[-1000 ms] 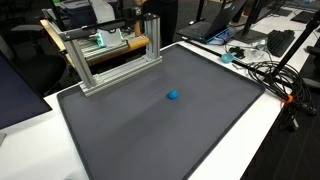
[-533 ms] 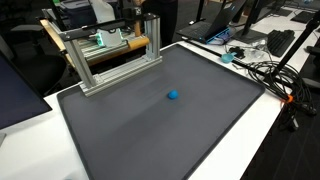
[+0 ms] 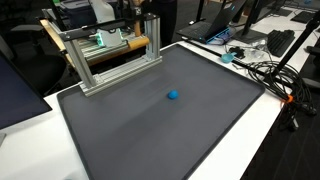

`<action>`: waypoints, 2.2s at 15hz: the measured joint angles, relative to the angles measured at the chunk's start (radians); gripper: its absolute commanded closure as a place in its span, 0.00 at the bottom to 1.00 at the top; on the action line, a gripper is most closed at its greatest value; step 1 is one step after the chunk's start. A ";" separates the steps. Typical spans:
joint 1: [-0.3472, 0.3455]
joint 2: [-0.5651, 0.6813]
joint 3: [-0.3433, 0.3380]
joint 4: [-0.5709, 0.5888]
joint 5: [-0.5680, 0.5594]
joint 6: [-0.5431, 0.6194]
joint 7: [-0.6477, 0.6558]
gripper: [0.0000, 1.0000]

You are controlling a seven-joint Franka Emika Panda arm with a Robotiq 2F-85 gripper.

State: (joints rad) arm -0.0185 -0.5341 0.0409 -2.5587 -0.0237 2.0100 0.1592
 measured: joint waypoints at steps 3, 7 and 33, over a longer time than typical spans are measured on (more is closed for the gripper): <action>0.000 -0.007 0.000 -0.030 -0.005 0.046 -0.021 0.00; 0.000 -0.026 -0.005 -0.062 -0.011 0.058 -0.068 0.00; 0.000 -0.063 -0.019 -0.087 -0.008 0.050 -0.093 0.78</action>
State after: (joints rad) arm -0.0185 -0.5971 0.0216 -2.6457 -0.0318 2.0605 0.0664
